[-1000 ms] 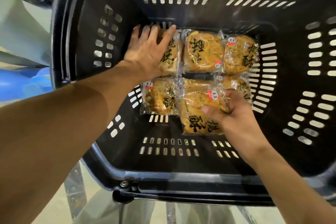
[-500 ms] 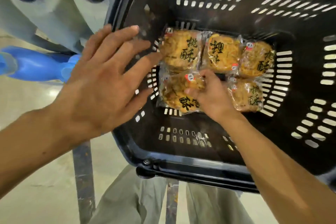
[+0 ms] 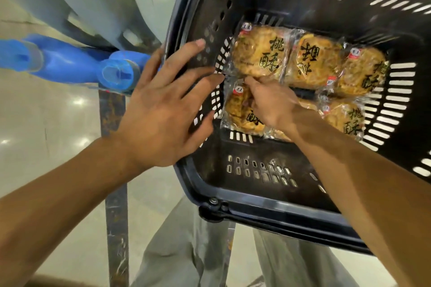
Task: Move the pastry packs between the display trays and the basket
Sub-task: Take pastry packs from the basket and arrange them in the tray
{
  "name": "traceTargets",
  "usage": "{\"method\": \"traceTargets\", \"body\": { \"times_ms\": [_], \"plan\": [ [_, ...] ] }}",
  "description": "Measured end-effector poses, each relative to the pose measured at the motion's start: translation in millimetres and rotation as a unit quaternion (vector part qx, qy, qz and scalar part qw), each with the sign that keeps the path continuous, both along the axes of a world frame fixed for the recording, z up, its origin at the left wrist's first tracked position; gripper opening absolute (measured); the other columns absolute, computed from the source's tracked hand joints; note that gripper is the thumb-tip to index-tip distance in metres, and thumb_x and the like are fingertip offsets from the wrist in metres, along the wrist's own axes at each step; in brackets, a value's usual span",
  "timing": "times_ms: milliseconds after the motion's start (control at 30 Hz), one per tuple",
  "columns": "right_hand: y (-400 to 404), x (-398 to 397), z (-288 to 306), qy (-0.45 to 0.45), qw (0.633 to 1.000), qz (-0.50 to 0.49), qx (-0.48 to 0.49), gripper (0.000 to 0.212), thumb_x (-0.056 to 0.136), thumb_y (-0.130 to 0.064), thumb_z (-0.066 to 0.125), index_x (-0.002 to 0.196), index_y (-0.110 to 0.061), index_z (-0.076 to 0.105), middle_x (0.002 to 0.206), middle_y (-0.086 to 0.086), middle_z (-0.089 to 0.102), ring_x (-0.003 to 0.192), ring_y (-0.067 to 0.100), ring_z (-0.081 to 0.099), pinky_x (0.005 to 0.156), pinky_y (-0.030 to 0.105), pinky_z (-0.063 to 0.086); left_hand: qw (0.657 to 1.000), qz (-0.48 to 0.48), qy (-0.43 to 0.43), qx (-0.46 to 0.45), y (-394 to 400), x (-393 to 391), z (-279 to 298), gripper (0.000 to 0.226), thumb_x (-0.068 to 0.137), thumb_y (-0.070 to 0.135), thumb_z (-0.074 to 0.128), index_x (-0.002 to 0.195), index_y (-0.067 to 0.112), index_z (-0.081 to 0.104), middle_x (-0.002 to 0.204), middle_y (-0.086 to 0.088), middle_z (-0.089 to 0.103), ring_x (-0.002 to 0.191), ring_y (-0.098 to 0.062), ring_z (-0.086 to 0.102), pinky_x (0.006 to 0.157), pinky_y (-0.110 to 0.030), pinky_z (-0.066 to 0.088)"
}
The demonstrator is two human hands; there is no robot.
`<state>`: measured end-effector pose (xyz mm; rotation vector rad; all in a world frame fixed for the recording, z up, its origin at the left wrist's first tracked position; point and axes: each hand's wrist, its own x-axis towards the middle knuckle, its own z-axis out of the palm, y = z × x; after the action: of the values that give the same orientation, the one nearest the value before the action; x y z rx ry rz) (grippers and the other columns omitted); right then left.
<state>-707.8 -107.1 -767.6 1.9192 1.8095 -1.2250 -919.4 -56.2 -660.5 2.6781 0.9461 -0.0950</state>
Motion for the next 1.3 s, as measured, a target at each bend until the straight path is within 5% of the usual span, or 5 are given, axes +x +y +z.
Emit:
{"method": "traceTargets", "body": {
  "times_ms": [200,433,833,1067,1300],
  "plan": [
    [12.9,3.7,-4.7,0.004,0.997,0.041,-0.07,0.043,0.096,-0.008,0.055,0.136,-0.019,0.046,0.111,0.006,0.058,0.093,0.026,0.054,0.075,0.036,0.046,1.0,0.003,-0.009,-0.004,-2.1,1.7,1.2,0.048,0.092,0.036,0.055,0.13,0.007,0.062,0.127,-0.008,0.065,0.149,-0.032,0.031,0.109,-0.064,0.032],
    [4.9,-6.4,-13.6,-0.021,0.994,0.038,-0.096,0.064,0.096,-0.019,0.053,0.155,-0.019,0.029,0.153,0.015,0.04,0.143,0.037,0.033,0.12,0.048,0.026,1.0,0.015,-0.008,-0.005,-2.4,2.3,1.2,0.047,0.091,0.034,0.056,0.129,0.006,0.063,0.122,-0.009,0.067,0.149,-0.031,0.031,0.105,-0.063,0.037],
    [-13.3,14.1,12.7,-0.068,0.983,-0.077,0.15,0.066,0.085,-0.005,0.071,0.143,-0.015,0.042,0.148,0.017,0.041,0.135,0.034,0.04,0.114,0.047,0.038,1.0,0.009,-0.003,0.001,-2.6,3.5,2.8,0.046,0.09,0.032,0.058,0.126,0.005,0.063,0.112,-0.01,0.069,0.148,-0.032,0.031,0.102,-0.061,0.041],
    [14.4,22.4,-18.9,-0.137,0.988,-0.003,0.067,0.104,0.092,-0.017,0.07,0.16,-0.026,-0.009,0.166,0.013,-0.018,0.154,0.033,-0.014,0.123,0.047,-0.003,1.0,-0.002,-0.016,0.005,-1.6,0.5,-0.1,0.047,0.093,0.036,0.051,0.125,0.004,0.064,0.111,-0.011,0.069,0.149,-0.032,0.029,0.103,-0.06,0.039],
    [-4.1,22.2,60.8,-0.082,0.993,-0.058,0.06,0.088,0.096,-0.026,0.063,0.162,-0.024,0.004,0.168,0.012,-0.013,0.155,0.032,-0.008,0.125,0.053,0.007,0.993,0.003,0.118,-0.012,-4.6,7.0,12.7,0.064,0.088,0.046,0.057,0.14,0.01,0.049,0.136,-0.009,0.059,0.156,-0.026,0.01,0.117,-0.058,0.02]
  ]
}}
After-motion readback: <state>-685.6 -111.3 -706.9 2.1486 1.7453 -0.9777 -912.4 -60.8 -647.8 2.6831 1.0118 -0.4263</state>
